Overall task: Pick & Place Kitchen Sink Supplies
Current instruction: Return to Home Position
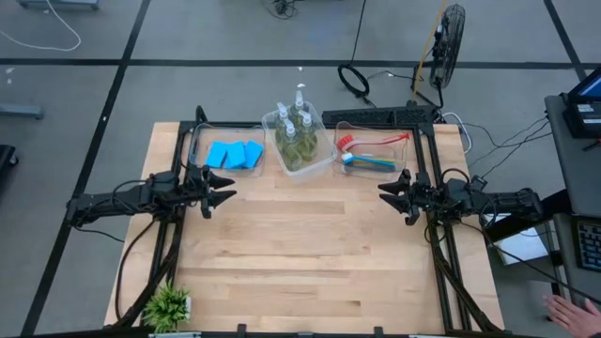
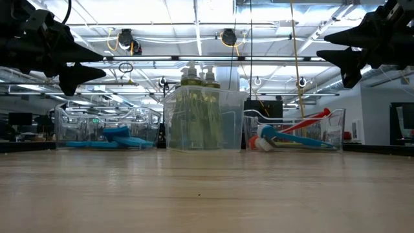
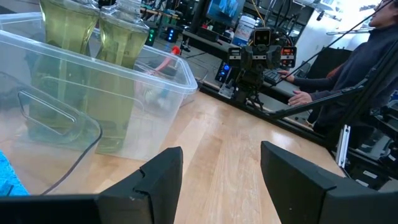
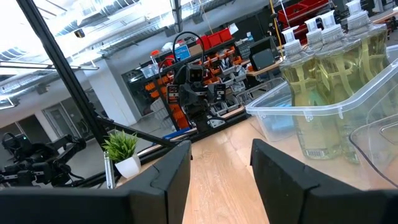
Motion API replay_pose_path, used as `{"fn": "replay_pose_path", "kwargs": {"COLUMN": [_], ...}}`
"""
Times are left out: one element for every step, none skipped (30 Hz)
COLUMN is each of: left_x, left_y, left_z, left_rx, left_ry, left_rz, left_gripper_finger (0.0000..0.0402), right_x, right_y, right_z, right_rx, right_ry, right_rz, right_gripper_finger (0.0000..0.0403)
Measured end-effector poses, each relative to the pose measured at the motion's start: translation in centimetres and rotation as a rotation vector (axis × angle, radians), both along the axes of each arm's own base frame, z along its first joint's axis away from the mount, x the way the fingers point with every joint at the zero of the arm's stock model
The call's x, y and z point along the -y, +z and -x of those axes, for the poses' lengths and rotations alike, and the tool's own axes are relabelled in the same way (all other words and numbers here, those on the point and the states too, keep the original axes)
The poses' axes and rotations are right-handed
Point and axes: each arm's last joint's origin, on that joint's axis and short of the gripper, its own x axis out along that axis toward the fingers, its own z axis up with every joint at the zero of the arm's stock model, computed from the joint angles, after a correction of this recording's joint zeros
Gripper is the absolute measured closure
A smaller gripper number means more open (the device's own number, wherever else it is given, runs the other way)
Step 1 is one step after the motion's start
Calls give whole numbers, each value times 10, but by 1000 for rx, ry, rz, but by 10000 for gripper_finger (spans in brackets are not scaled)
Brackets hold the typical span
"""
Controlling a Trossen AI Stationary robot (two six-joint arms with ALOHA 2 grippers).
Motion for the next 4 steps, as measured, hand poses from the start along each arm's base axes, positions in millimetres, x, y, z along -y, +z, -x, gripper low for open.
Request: {"fn": "replay_pose_path", "kwargs": {"left_x": [0,0,0,0], "left_y": [0,0,0,0], "left_z": [0,0,0,0], "left_rx": [0,0,0,0], "left_ry": [0,0,0,0], "left_rz": [-1,-1,-1,0], "left_gripper_finger": [188,188,188,188], "right_x": [0,0,0,0], "right_y": [0,0,0,0], "right_z": [0,0,0,0], "right_rx": [0,0,0,0], "right_ry": [0,0,0,0], "right_rz": [0,0,0,0], "right_gripper_finger": [248,248,248,248]}}
